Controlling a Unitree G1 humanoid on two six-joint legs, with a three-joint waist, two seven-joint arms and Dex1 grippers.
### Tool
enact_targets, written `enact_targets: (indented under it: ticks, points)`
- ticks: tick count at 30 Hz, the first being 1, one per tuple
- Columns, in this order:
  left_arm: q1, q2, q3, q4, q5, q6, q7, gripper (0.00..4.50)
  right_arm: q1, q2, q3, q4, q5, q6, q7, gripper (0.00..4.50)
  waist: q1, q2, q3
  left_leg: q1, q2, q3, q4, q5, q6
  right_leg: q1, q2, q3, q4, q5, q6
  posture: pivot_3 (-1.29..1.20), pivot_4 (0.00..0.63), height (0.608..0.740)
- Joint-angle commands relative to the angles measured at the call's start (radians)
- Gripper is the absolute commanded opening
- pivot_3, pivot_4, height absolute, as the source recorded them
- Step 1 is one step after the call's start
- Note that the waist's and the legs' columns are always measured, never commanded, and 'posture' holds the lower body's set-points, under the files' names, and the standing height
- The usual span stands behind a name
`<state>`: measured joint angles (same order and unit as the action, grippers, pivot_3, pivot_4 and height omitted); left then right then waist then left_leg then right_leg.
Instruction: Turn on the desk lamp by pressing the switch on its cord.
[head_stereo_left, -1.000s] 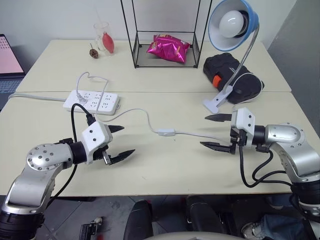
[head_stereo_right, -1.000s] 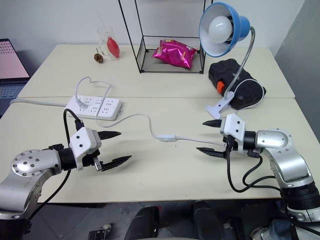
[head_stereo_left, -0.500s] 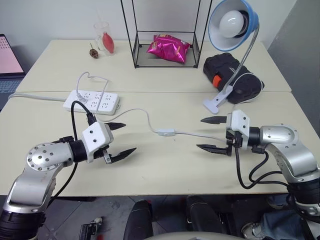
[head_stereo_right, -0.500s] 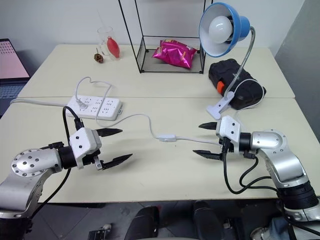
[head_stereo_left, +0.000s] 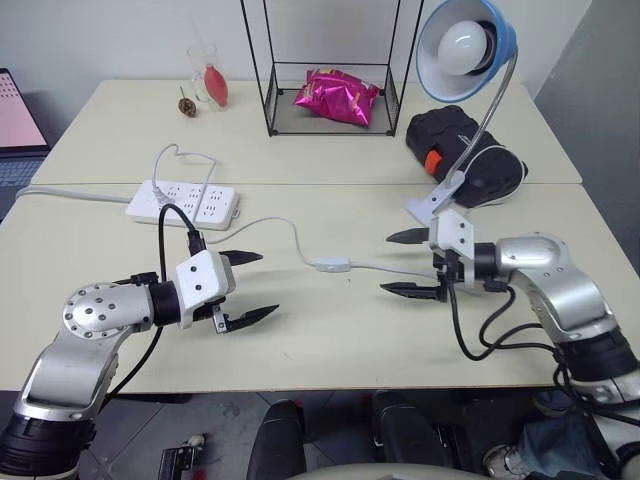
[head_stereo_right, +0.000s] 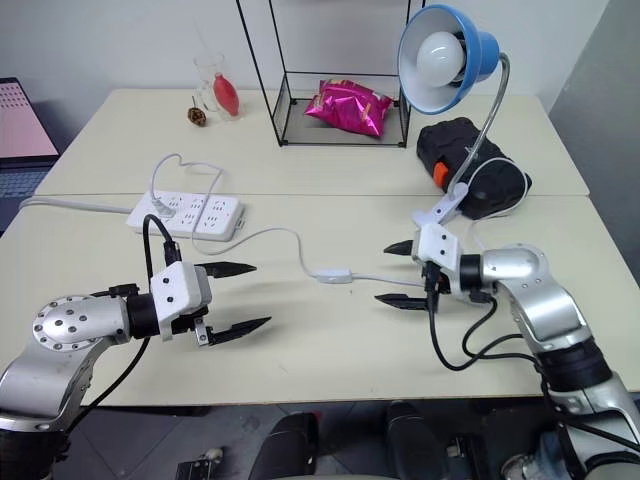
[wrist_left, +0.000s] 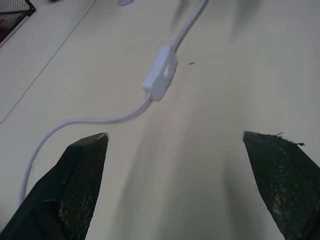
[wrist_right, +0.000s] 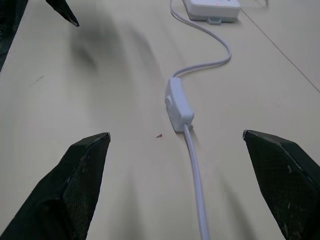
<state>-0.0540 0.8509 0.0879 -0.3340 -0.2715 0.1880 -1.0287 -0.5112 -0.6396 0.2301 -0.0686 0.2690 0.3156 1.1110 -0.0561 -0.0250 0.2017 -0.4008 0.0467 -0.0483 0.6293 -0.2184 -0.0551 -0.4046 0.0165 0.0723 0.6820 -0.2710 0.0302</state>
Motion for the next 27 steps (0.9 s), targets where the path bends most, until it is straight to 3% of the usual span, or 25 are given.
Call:
enact_targets:
  ticks: [1,11,25,27]
  points:
    - [-0.011,0.010,-0.001,-0.007,-0.001,-0.013,-0.008,4.48,-0.091,0.057,0.065,0.114,-0.072,-0.043,0.008,4.47,-0.001,0.000,0.000,0.000,0.000,0.000,0.000,0.000,0.000,0.000,0.000,0.000,0.000,0.000,0.000,0.00,0.150,0.740]
    - [-0.003,-0.003,-0.011,-0.021,0.002,-0.003,0.009,4.48,-0.253,0.226,0.137,0.418,-0.151,-0.089,0.034,4.47,-0.001,0.000,0.000,-0.001,0.000,0.000,0.000,0.000,0.000,0.000,0.000,0.000,0.000,0.000,-0.001,0.00,0.150,0.740]
    - [-0.004,0.002,-0.014,-0.011,0.007,-0.006,0.006,4.48,-0.308,0.282,0.127,0.544,-0.179,-0.109,0.076,4.47,-0.001,0.000,0.000,-0.001,0.000,0.000,0.000,0.000,0.000,0.000,0.000,0.000,0.000,0.000,-0.002,0.00,0.150,0.740]
    - [-0.008,0.000,-0.019,-0.009,0.009,-0.006,0.007,4.48,-0.311,0.293,0.119,0.556,-0.177,-0.107,0.064,4.10,-0.001,0.000,0.000,-0.001,0.000,0.000,0.000,0.000,0.000,0.000,0.000,0.000,0.000,0.000,-0.002,0.00,0.150,0.740]
